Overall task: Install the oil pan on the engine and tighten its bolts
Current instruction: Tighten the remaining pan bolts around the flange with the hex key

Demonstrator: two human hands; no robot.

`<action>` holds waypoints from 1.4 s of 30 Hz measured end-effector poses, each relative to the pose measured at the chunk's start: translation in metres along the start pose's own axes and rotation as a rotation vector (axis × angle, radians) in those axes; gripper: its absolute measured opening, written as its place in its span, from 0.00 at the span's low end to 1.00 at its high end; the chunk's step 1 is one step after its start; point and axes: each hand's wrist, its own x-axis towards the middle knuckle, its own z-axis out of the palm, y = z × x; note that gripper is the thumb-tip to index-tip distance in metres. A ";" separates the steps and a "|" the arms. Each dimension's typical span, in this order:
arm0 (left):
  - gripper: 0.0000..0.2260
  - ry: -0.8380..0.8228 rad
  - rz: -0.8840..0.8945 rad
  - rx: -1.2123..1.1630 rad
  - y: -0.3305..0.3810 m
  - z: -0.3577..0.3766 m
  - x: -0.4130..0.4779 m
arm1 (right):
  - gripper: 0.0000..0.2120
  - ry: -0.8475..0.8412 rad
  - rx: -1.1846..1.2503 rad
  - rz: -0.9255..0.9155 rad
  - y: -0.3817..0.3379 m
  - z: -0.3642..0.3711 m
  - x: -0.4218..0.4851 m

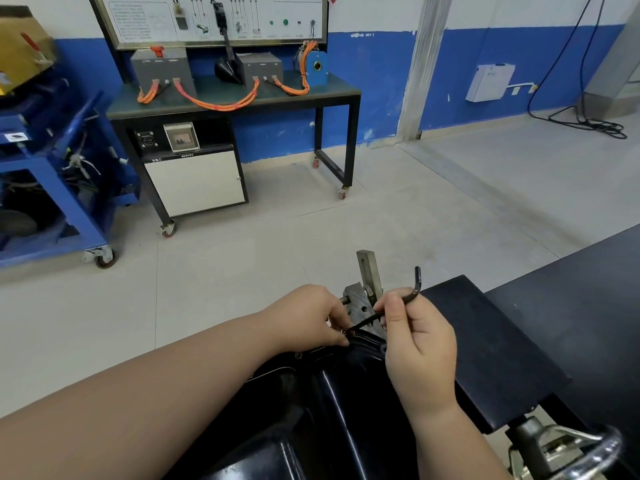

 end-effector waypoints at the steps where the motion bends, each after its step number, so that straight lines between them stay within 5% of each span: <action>1: 0.10 0.000 0.002 -0.005 0.000 0.000 0.000 | 0.12 -0.012 -0.019 -0.019 0.000 0.000 0.000; 10: 0.09 0.007 -0.002 -0.028 0.001 0.000 0.000 | 0.08 -0.207 -0.080 -0.135 -0.004 0.002 0.001; 14: 0.07 0.018 -0.019 -0.017 0.001 0.000 0.000 | 0.16 -0.302 -0.093 -0.101 -0.006 0.002 -0.001; 23: 0.06 0.015 -0.028 -0.194 0.000 0.001 -0.001 | 0.03 -0.162 -0.079 0.012 -0.011 0.004 0.001; 30: 0.06 0.007 -0.010 -0.160 0.002 -0.001 -0.001 | 0.12 -0.182 0.090 0.114 -0.012 0.004 -0.002; 39: 0.03 0.012 -0.005 -0.214 0.001 -0.002 -0.003 | 0.24 -0.264 -0.004 0.040 -0.011 0.003 -0.002; 42: 0.07 0.000 -0.031 -0.210 -0.001 -0.003 -0.003 | 0.21 -0.251 0.009 0.092 -0.009 0.003 -0.002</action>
